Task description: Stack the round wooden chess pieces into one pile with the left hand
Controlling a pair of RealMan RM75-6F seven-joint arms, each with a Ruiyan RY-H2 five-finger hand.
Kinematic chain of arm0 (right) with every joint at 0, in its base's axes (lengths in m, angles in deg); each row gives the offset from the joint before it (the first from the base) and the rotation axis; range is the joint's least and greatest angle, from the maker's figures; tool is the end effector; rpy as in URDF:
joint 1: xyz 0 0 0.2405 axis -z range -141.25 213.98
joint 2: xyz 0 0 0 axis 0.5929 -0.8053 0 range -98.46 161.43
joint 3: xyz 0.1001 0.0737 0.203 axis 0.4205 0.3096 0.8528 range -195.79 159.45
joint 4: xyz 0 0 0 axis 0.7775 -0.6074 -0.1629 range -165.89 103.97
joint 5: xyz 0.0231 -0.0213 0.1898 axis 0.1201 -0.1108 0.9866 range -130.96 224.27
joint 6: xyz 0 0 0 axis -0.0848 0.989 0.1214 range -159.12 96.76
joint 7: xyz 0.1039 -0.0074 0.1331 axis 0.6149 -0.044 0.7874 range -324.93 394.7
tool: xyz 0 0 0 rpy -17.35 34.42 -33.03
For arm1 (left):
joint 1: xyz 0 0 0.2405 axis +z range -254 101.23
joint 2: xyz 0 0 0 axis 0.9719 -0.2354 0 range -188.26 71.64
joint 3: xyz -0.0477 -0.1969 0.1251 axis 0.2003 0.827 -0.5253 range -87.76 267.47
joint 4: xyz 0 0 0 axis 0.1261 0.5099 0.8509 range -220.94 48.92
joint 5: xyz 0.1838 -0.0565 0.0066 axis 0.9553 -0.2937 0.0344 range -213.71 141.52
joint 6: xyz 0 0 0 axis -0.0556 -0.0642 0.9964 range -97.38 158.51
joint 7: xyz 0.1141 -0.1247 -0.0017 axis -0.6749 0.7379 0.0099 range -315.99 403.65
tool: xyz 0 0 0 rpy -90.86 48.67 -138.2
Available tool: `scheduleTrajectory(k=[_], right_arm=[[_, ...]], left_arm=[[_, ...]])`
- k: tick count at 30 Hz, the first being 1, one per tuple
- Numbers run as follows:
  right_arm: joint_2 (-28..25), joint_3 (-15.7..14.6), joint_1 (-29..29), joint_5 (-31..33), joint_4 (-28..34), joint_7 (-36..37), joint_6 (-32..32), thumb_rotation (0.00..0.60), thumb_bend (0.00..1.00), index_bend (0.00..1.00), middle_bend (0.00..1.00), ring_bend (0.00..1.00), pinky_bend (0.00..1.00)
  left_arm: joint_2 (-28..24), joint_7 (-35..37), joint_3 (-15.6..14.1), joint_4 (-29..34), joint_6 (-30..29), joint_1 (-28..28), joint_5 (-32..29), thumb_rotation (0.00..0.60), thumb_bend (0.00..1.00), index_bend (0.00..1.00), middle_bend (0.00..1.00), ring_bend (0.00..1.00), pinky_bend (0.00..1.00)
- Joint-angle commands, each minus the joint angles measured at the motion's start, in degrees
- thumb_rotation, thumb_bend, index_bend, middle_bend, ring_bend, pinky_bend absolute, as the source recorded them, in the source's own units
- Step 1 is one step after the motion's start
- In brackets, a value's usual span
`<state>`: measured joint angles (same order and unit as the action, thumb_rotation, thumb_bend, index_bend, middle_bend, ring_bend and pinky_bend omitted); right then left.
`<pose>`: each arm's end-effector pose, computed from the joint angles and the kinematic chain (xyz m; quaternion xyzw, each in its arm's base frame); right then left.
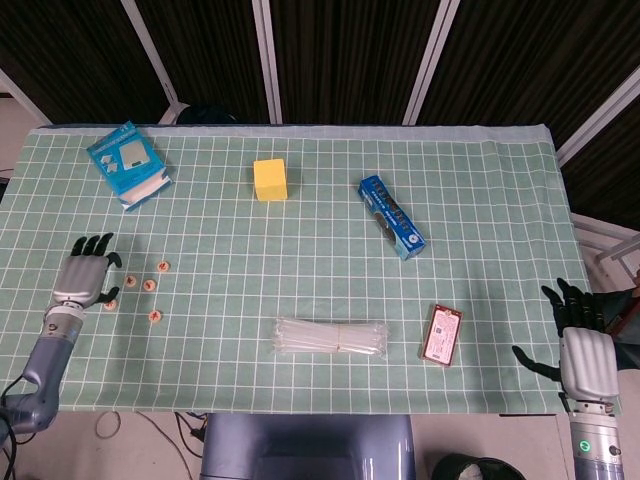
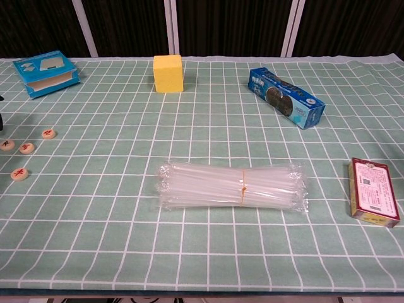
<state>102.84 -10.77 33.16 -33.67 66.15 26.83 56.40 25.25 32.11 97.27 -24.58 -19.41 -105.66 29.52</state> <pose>-0.2748 -0.2067 0.1487 0.5245 -0.4104 0.4129 0.6213 -0.3213 0.3495 0.0683 -0.6858 -0.3949 -0.2047 0.5761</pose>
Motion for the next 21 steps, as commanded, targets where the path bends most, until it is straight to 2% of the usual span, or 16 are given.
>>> scheduleTrajectory(k=[1,21], right_arm=[[0.0,0.1,0.0,0.1,0.0,0.0,0.0,0.600,0.27,0.12,0.05,0.00,0.00],[0.1,0.3,0.0,0.6,0.0,0.0,0.0,0.600,0.27,0.12,0.05,0.00,0.00]], left_arm=[[0.7,-0.4,-0.2,-0.5,-0.1,-0.3,0.3,0.600,0.28,0.41,0.00,0.00,0.00],[2.7,-4.1,-0.7,-0.7,-0.9,-1.2,-0.2,0.600,0.32,0.45,0.01,0.00,0.00]])
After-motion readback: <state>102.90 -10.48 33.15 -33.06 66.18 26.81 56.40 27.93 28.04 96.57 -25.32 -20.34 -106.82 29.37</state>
